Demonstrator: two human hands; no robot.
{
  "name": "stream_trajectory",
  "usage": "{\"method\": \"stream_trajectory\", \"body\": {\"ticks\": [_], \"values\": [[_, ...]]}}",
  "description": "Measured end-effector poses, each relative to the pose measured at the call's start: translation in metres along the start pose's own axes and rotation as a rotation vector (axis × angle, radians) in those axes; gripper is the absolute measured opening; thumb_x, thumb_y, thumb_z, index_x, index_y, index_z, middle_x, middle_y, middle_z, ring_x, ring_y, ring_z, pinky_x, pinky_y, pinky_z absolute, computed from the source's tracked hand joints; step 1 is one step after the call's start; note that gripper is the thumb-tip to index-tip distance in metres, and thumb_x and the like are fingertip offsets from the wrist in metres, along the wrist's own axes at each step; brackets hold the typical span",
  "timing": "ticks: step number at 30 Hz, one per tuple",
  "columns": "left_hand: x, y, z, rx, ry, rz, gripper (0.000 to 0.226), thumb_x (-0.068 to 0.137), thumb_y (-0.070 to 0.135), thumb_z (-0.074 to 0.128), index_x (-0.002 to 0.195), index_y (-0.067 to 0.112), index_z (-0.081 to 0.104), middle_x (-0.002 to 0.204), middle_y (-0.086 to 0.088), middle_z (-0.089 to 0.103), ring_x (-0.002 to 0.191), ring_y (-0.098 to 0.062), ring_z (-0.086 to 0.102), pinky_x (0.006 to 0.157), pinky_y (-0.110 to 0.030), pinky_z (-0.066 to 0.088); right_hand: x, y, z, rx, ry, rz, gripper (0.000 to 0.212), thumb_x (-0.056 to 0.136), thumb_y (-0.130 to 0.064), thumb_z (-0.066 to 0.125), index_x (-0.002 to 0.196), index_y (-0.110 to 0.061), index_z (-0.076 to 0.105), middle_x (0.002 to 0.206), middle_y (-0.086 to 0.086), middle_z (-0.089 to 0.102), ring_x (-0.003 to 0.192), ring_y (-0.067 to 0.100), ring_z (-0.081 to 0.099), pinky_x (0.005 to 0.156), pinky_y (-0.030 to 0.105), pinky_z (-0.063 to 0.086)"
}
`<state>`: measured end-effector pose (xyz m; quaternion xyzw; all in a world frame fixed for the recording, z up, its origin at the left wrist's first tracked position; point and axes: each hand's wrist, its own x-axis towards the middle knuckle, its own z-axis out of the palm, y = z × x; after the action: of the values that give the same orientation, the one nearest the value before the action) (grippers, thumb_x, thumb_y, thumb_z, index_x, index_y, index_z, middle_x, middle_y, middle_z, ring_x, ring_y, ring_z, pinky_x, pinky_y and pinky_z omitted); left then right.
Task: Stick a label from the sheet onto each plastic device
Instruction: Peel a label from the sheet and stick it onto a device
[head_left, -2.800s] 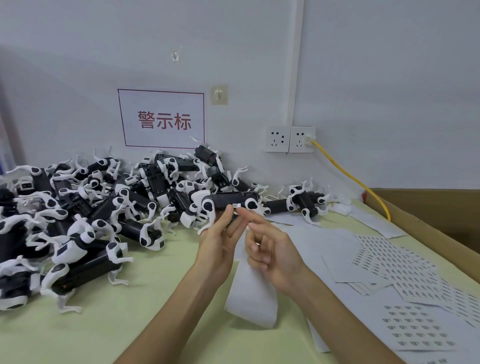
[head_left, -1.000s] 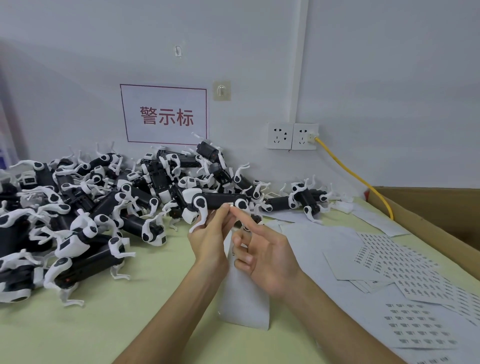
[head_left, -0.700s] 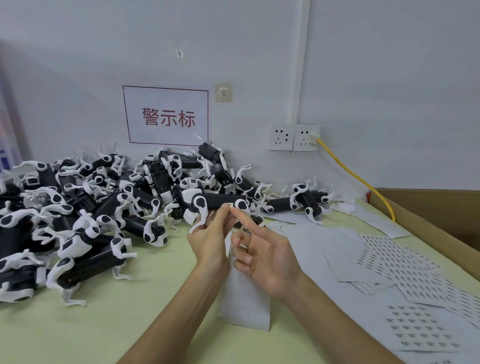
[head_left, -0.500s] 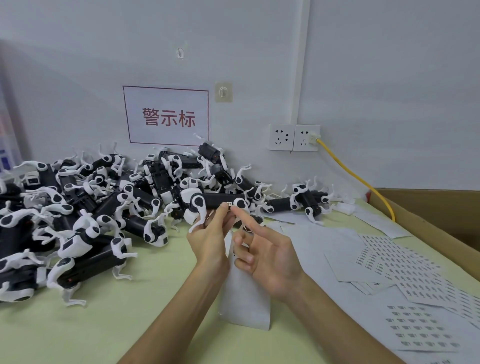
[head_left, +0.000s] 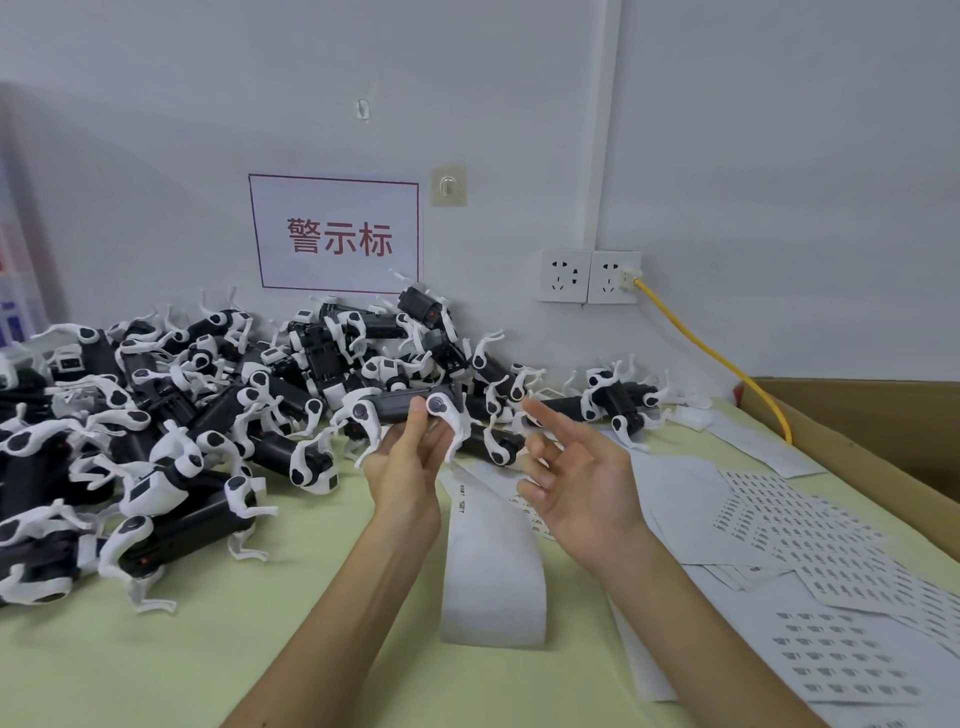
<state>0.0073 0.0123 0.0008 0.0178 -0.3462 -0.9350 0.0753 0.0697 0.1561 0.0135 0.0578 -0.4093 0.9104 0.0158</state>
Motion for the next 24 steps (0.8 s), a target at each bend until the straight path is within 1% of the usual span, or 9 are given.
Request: {"method": "stream_trajectory", "body": {"ticks": [2, 5, 8, 12, 14, 17, 20, 22, 24], "values": [[0.001, 0.001, -0.001, 0.001, 0.043, -0.002, 0.025, 0.095, 0.018, 0.070, 0.109, -0.002, 0.068, 0.108, -0.013, 0.071, 0.075, -0.010, 0.076, 0.065, -0.017, 0.058, 0.003, 0.000, -0.003, -0.203, 0.106, -0.032, 0.022, 0.081, -0.022, 0.062, 0.094, -0.015, 0.078, 0.066, 0.000, 0.051, 0.049, 0.013, 0.032, 0.046, 0.022, 0.029], [0.004, 0.003, -0.004, 0.016, 0.095, -0.010, 0.015, 0.095, 0.021, 0.071, 0.098, 0.007, 0.069, 0.102, -0.008, 0.072, 0.070, -0.008, 0.075, 0.061, -0.015, 0.057, 0.007, 0.003, -0.008, -0.802, 0.303, -0.138, 0.013, 0.092, -0.023, 0.061, 0.089, -0.020, 0.074, 0.066, -0.001, 0.057, 0.046, 0.011, 0.044, 0.048, 0.022, 0.035], [0.006, 0.003, -0.005, 0.029, 0.120, -0.020, 0.015, 0.095, 0.024, 0.071, 0.094, 0.010, 0.068, 0.094, -0.003, 0.073, 0.066, -0.005, 0.074, 0.060, -0.014, 0.057, 0.008, 0.012, -0.014, -1.370, 0.349, -0.095, 0.023, 0.093, -0.048, 0.057, 0.104, -0.029, 0.063, 0.087, -0.006, 0.062, 0.081, 0.016, 0.061, 0.071, 0.030, 0.042], [0.006, 0.003, -0.004, 0.027, 0.124, -0.017, 0.020, 0.096, 0.025, 0.070, 0.099, 0.005, 0.067, 0.093, -0.002, 0.072, 0.064, -0.005, 0.073, 0.064, -0.016, 0.059, 0.005, 0.018, -0.010, -1.153, 0.185, 0.197, 0.037, 0.089, -0.058, 0.060, 0.115, -0.033, 0.059, 0.111, -0.007, 0.063, 0.092, 0.014, 0.064, 0.072, 0.028, 0.046], [0.006, 0.004, -0.003, 0.018, 0.107, -0.003, 0.025, 0.097, 0.024, 0.068, 0.110, 0.002, 0.067, 0.097, -0.005, 0.072, 0.066, -0.006, 0.073, 0.070, -0.019, 0.061, 0.005, 0.020, -0.010, -1.008, 0.164, 0.176, 0.034, 0.088, -0.041, 0.070, 0.119, -0.032, 0.061, 0.111, -0.004, 0.065, 0.087, 0.011, 0.067, 0.067, 0.023, 0.049], [0.006, 0.005, -0.002, 0.026, 0.095, 0.014, 0.025, 0.099, 0.027, 0.066, 0.112, 0.007, 0.066, 0.096, -0.001, 0.071, 0.066, -0.004, 0.072, 0.075, -0.019, 0.060, 0.010, 0.020, -0.014, -0.895, 0.215, 0.021, 0.033, 0.088, -0.009, 0.068, 0.118, -0.022, 0.063, 0.086, 0.006, 0.058, 0.069, 0.016, 0.057, 0.061, 0.023, 0.046], [0.006, 0.007, 0.000, 0.005, 0.011, -0.040, 0.028, 0.102, 0.033, 0.059, 0.098, 0.006, 0.064, 0.085, -0.001, 0.066, 0.077, -0.010, 0.071, 0.083, -0.026, 0.060, 0.013, 0.015, -0.019, -0.998, 0.320, -0.171, 0.030, 0.088, -0.004, 0.063, 0.109, -0.025, 0.064, 0.064, -0.001, 0.047, 0.059, 0.014, 0.046, 0.061, 0.026, 0.038], [0.006, 0.006, 0.000, -0.029, -0.055, -0.074, 0.037, 0.104, 0.036, 0.053, 0.081, 0.007, 0.057, 0.076, -0.002, 0.065, 0.077, -0.013, 0.075, 0.074, -0.025, 0.062, 0.014, 0.011, -0.024, -1.201, 0.332, -0.232, 0.025, 0.087, -0.012, 0.063, 0.106, -0.028, 0.062, 0.052, -0.009, 0.046, 0.049, 0.006, 0.043, 0.057, 0.025, 0.036], [0.003, 0.005, 0.001, -0.005, -0.098, -0.082, 0.040, 0.105, 0.039, 0.050, 0.079, 0.010, 0.054, 0.072, -0.002, 0.070, 0.074, -0.012, 0.076, 0.069, -0.022, 0.061, 0.013, 0.008, -0.028, -1.370, 0.277, -0.185, 0.020, 0.087, -0.021, 0.064, 0.104, -0.030, 0.061, 0.044, -0.010, 0.047, 0.042, 0.003, 0.043, 0.052, 0.024, 0.032]]}}
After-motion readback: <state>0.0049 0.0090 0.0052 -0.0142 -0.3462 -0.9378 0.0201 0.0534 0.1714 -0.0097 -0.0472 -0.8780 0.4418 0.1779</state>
